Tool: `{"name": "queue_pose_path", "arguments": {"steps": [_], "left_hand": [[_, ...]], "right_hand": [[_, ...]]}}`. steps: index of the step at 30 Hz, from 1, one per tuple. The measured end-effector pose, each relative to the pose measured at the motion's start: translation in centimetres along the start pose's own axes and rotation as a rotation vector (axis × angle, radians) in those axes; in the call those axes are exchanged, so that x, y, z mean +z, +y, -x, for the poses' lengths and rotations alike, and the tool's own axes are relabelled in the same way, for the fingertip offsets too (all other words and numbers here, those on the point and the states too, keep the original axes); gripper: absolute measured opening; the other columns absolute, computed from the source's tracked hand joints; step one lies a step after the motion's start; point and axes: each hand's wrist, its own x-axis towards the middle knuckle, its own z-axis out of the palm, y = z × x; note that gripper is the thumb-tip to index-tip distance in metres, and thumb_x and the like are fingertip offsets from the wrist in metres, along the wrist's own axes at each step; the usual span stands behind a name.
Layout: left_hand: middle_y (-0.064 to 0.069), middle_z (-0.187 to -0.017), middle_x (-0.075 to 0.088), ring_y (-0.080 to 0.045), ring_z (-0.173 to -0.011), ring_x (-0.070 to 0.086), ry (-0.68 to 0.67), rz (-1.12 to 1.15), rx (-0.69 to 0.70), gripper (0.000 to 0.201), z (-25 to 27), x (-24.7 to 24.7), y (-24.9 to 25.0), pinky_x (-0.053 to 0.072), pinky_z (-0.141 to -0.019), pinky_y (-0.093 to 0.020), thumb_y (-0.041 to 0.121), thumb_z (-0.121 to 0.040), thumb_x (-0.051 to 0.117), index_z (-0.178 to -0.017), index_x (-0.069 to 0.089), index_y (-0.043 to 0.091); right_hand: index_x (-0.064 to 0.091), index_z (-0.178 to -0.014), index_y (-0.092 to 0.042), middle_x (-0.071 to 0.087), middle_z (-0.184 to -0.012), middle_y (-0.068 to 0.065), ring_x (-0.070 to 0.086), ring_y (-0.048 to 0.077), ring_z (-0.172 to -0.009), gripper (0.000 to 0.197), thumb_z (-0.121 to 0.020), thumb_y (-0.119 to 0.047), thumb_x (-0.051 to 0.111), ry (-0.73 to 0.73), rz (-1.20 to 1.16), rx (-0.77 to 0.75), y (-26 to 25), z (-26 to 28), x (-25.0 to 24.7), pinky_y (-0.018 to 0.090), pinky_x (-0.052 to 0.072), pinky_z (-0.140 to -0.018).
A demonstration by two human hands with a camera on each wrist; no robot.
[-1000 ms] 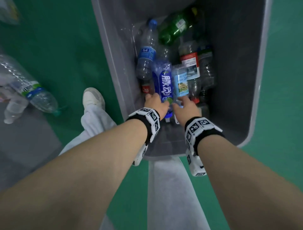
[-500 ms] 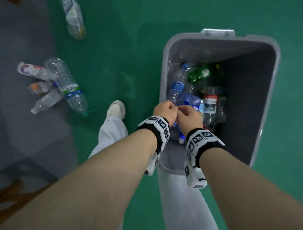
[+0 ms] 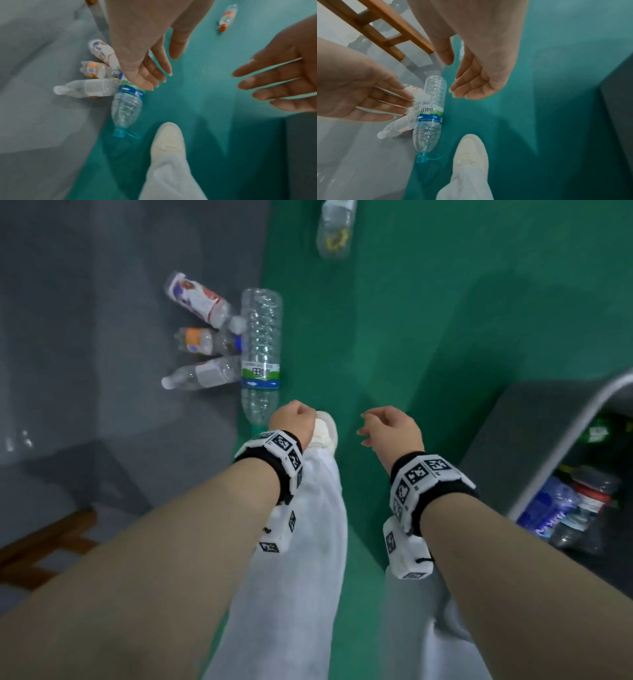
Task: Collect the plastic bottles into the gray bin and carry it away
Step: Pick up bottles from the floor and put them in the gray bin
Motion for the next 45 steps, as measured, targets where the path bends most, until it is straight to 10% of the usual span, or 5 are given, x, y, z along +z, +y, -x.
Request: {"name": "queue_pose_path", "arguments": {"steps": [15,25,36,41,45], "left_hand": [[-0.016,-0.151,0.001,-0.037,-0.132,0.027,0.216,-0.246,-0.142,0.053,-19.4,-9.5,-10.4,0.036,-0.108,-0.041,0.008,-0.086,0.055,-0.132,0.043,0.030],[-0.016,-0.151,0.017,-0.036,-0.135,0.022,0.368,-0.341,-0.242,0.069,-25.6,-7.5,-13.0,0.024,-0.107,-0.042,0.010,-0.076,0.060,-0.134,0.039,0.041],[-0.004,-0.115,0.058,-0.026,-0.109,0.054,0.256,-0.091,-0.088,0.075,-24.6,-8.7,-14.3,0.047,-0.095,-0.040,0.066,-0.055,0.071,-0.109,0.056,0.017],[0.010,-0.096,0.064,-0.004,-0.085,0.062,0.210,0.226,-0.047,0.043,-21.8,-8.3,-13.1,0.049,-0.072,-0.017,0.043,-0.069,0.077,-0.101,0.055,0.023],[0.004,-0.107,0.064,-0.011,-0.093,0.065,0.176,0.299,-0.018,0.049,-19.3,-8.1,-10.6,0.055,-0.086,-0.033,0.051,-0.061,0.074,-0.100,0.055,0.030]], "right_hand": [[0.037,-0.140,-0.019,0.054,-0.122,0.003,0.056,0.019,-0.108,0.067,-0.084,-0.040,0.068,-0.225,0.236,0.030,-6.7,-12.4,17.2,0.030,0.045,-0.093],[0.001,-0.151,-0.018,0.031,-0.151,0.011,0.040,0.027,-0.134,0.119,-0.068,-0.050,0.080,-0.215,0.255,0.099,-5.9,-16.1,23.4,0.040,0.037,-0.108],[0.009,-0.151,-0.016,0.049,-0.138,0.002,0.053,0.018,-0.119,0.107,-0.073,-0.036,0.080,-0.249,0.215,0.109,-6.7,-16.7,21.9,0.025,0.041,-0.091],[0.021,-0.147,-0.015,0.056,-0.114,-0.008,0.056,0.010,-0.096,0.096,-0.075,-0.040,0.078,-0.244,0.161,0.091,-6.3,-14.9,20.2,0.021,0.047,-0.084],[0.029,-0.143,-0.016,0.060,-0.117,-0.003,0.060,0.013,-0.103,0.088,-0.074,-0.033,0.081,-0.244,0.018,0.128,-5.5,-12.9,17.8,0.036,0.052,-0.095]]}}
